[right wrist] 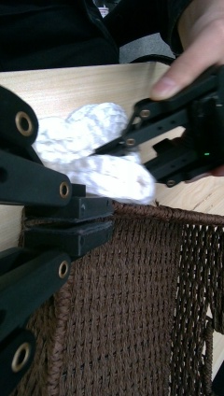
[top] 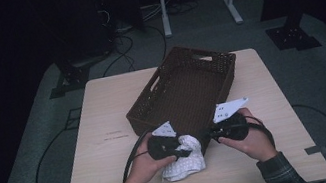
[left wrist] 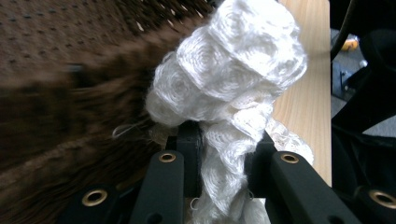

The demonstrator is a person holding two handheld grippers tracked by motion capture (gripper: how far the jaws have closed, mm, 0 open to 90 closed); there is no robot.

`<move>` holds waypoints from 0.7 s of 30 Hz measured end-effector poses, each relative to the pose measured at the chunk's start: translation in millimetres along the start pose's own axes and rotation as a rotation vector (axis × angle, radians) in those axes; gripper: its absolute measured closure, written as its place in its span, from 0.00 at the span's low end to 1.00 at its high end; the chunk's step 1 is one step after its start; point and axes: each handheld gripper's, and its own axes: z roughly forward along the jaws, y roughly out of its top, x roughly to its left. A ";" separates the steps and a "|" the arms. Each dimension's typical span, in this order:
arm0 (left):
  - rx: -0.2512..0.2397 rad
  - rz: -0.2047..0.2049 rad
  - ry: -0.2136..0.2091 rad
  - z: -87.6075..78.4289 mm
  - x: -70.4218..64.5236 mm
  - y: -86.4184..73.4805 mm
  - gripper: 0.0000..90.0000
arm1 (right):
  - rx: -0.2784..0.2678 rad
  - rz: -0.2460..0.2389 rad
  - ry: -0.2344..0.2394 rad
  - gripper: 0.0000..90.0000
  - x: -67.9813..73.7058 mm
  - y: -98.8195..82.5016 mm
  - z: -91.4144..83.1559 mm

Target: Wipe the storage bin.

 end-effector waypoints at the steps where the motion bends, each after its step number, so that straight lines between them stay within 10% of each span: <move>1: 0.010 0.004 0.008 3.1 -1.2 -0.4 0.81 | 0.000 -0.001 0.000 0.96 -0.1 0.0 0.0; 11: 0.134 0.039 0.062 28.6 -2.3 -13.7 0.81 | 0.002 0.001 0.003 0.96 -0.2 -0.2 0.0; 21: 0.084 0.011 0.039 1.7 -1.0 -14.3 0.80 | -0.004 0.007 -0.017 0.98 -2.5 -1.5 -4.0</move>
